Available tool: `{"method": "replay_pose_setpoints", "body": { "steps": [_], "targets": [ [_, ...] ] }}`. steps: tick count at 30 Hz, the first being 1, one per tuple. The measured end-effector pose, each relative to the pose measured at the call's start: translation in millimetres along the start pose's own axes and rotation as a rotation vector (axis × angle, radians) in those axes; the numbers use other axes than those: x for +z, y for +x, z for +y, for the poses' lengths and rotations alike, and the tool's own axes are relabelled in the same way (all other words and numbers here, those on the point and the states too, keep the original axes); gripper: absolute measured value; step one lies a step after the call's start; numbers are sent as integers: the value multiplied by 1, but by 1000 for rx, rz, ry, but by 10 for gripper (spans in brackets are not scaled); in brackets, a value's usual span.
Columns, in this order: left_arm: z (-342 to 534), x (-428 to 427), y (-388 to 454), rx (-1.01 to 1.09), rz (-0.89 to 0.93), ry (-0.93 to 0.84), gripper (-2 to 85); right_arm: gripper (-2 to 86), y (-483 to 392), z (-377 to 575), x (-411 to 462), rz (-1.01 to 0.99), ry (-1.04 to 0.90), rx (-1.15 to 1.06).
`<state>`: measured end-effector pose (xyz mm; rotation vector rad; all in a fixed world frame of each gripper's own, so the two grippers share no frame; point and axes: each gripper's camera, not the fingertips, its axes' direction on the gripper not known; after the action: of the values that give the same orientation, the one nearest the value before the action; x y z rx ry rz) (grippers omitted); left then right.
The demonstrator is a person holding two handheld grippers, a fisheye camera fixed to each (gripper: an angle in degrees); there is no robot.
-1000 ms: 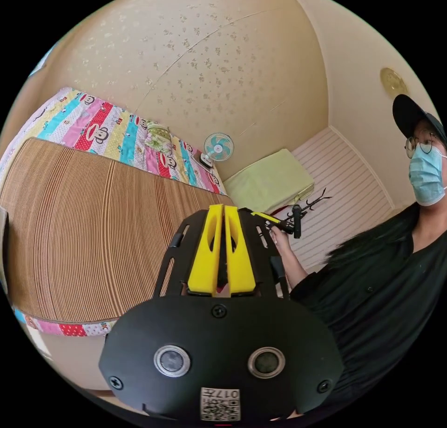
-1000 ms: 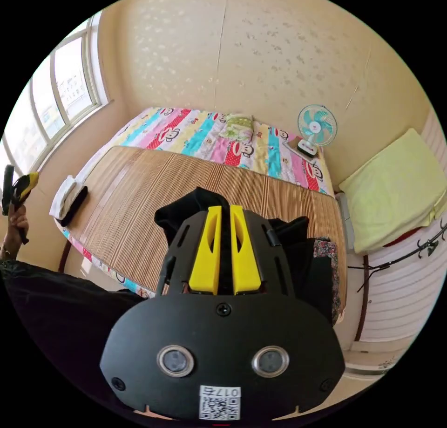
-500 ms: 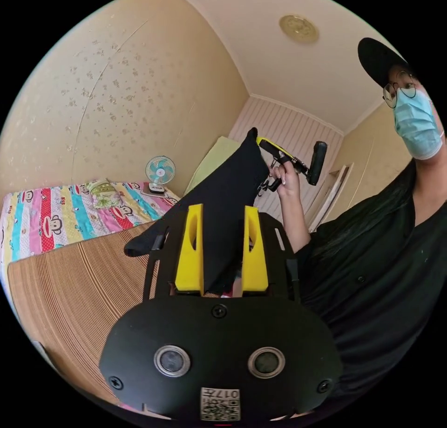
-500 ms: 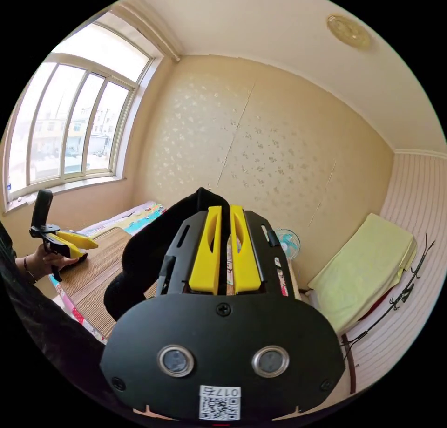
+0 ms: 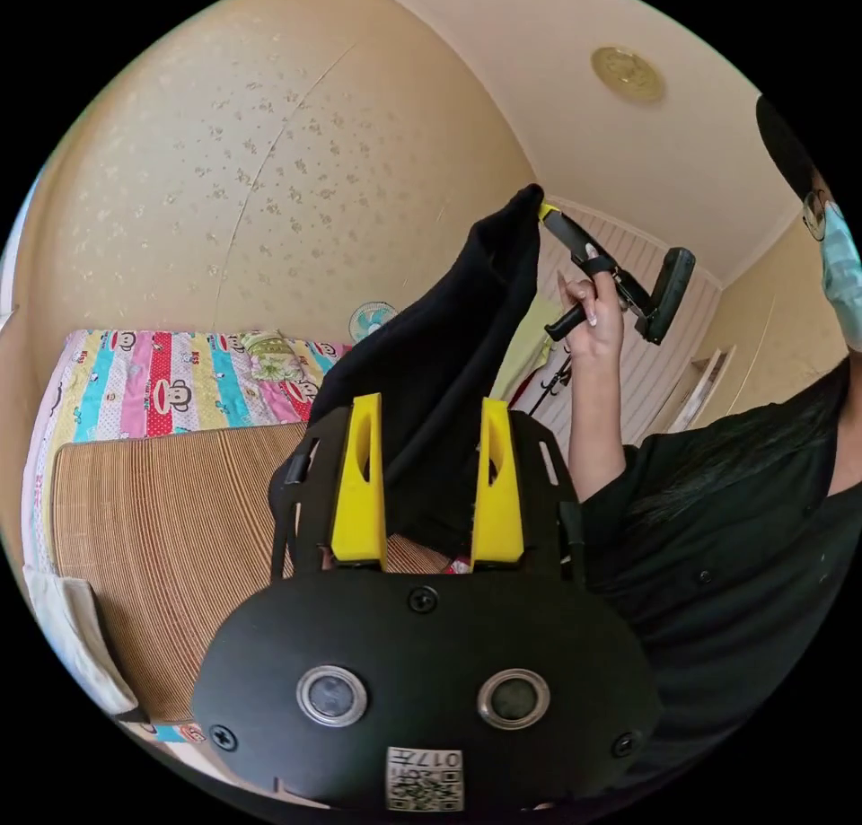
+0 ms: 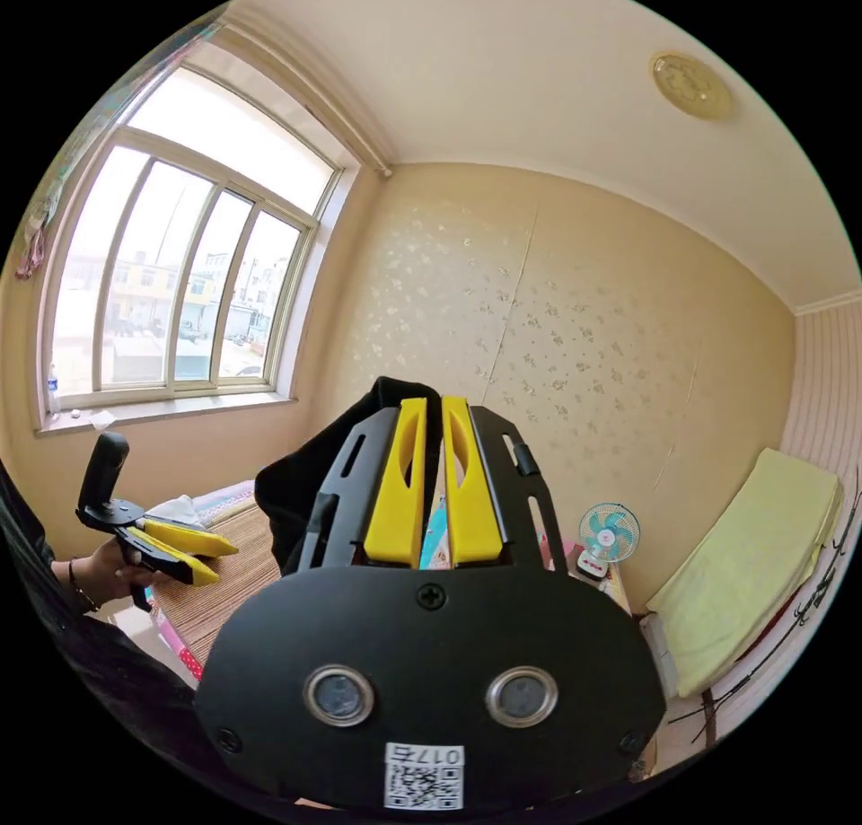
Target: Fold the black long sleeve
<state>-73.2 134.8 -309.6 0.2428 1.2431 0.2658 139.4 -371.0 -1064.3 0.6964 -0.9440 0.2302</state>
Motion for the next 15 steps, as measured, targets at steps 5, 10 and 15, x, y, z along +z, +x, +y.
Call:
{"method": "replay_pose_setpoints", "body": {
  "steps": [5,10,15],
  "targets": [
    [1,-10,13,22,-104,60,182,31,-10,-4,-7,-104,52,28],
    [-11,34,23,87,44,20,144,30,2,4,-20,-211,110,43],
    [-19,13,30,-24,410,160,41,25,28,19,-28,-61,62,16]
  ]
}}
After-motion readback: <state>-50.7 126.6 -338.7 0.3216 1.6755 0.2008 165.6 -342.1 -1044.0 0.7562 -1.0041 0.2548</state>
